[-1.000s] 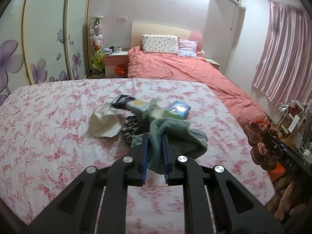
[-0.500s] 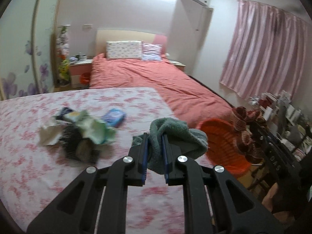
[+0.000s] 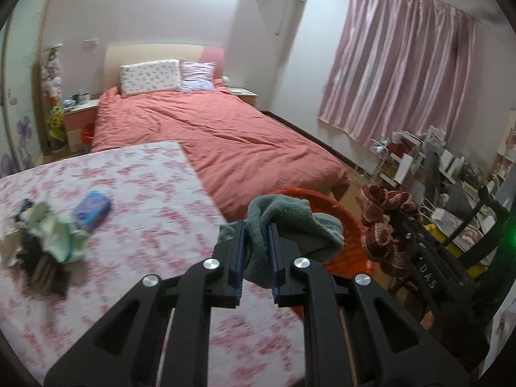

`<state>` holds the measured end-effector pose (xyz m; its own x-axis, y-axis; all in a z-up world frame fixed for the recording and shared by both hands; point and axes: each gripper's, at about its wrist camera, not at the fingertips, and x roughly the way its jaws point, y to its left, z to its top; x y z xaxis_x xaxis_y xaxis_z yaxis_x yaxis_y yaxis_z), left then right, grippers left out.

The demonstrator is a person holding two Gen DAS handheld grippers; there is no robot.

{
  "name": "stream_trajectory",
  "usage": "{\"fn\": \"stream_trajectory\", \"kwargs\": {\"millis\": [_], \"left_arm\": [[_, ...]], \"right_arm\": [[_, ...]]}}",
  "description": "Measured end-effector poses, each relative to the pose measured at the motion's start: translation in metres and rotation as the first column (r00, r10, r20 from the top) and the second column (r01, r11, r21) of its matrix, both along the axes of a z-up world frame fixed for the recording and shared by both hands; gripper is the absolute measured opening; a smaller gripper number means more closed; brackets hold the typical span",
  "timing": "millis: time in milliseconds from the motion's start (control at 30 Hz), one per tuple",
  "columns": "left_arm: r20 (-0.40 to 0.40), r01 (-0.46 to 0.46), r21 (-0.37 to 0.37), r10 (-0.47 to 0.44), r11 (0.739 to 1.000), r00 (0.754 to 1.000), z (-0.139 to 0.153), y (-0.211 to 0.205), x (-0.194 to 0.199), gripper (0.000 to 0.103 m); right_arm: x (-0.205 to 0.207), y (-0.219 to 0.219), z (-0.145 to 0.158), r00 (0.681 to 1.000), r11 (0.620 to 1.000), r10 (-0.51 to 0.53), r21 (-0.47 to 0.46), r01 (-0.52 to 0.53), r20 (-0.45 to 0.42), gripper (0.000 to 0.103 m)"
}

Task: Collect trash
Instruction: 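Carry the scrunchie and green sock over the orange basket and open both tools, then return to the bed and grasp the light green cloth with the right tool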

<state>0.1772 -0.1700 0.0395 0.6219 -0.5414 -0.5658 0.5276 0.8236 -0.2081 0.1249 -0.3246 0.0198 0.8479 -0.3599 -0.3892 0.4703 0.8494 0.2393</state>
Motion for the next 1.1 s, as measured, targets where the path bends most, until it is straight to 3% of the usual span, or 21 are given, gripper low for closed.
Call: {"fn": "stream_trajectory", "kwargs": {"millis": [433, 467, 533, 633, 833, 1100], "left_arm": [[-0.054, 0.134, 0.041, -0.132, 0.99, 0.99, -0.037, -0.088, 0.038, 0.016], [-0.062, 0.137, 0.045, -0.134, 0.99, 0.989, -0.04, -0.092, 0.042, 0.018], [-0.083, 0.132, 0.054, -0.128, 0.99, 0.988, -0.049, -0.098, 0.05, 0.036], [-0.109, 0.117, 0.067, -0.109, 0.991, 0.988, -0.061, -0.099, 0.06, 0.041], [-0.127, 0.072, 0.098, -0.06, 0.993, 0.99, -0.071, -0.083, 0.07, 0.046], [-0.04, -0.021, 0.165, 0.028, 0.986, 0.999, -0.063, -0.042, 0.056, 0.067]], "right_arm": [[0.011, -0.04, -0.019, 0.998, 0.993, -0.061, 0.103, 0.061, -0.008, 0.026], [0.013, -0.042, -0.02, 0.998, 0.992, -0.061, 0.109, 0.061, -0.01, 0.028], [0.018, -0.046, -0.024, 0.998, 0.991, -0.064, 0.113, 0.065, -0.018, 0.035], [0.023, -0.049, -0.032, 0.998, 0.99, -0.043, 0.132, 0.048, -0.04, 0.047], [0.018, -0.045, -0.035, 0.997, 0.986, -0.045, 0.157, 0.055, -0.063, 0.056], [0.019, -0.029, -0.018, 0.998, 0.991, -0.019, 0.131, 0.027, -0.064, 0.066]]}}
